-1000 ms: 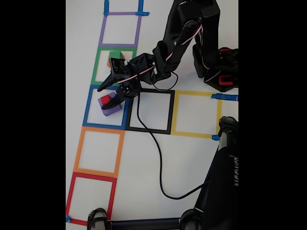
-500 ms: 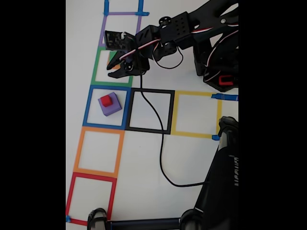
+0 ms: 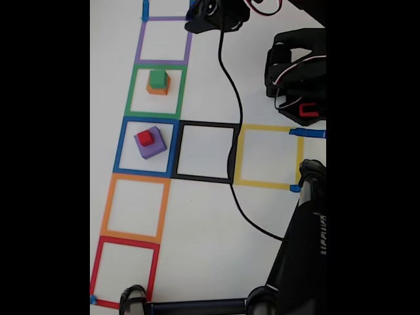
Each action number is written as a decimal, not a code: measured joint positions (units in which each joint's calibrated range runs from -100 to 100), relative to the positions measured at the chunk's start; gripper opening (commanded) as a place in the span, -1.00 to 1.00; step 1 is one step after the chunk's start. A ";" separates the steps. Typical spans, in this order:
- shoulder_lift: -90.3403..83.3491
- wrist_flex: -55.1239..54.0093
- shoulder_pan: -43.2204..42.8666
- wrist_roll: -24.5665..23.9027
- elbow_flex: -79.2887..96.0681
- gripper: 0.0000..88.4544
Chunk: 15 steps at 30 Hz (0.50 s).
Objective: Tower of hanoi
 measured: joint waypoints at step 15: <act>-3.38 1.77 11.23 0.00 0.71 -0.67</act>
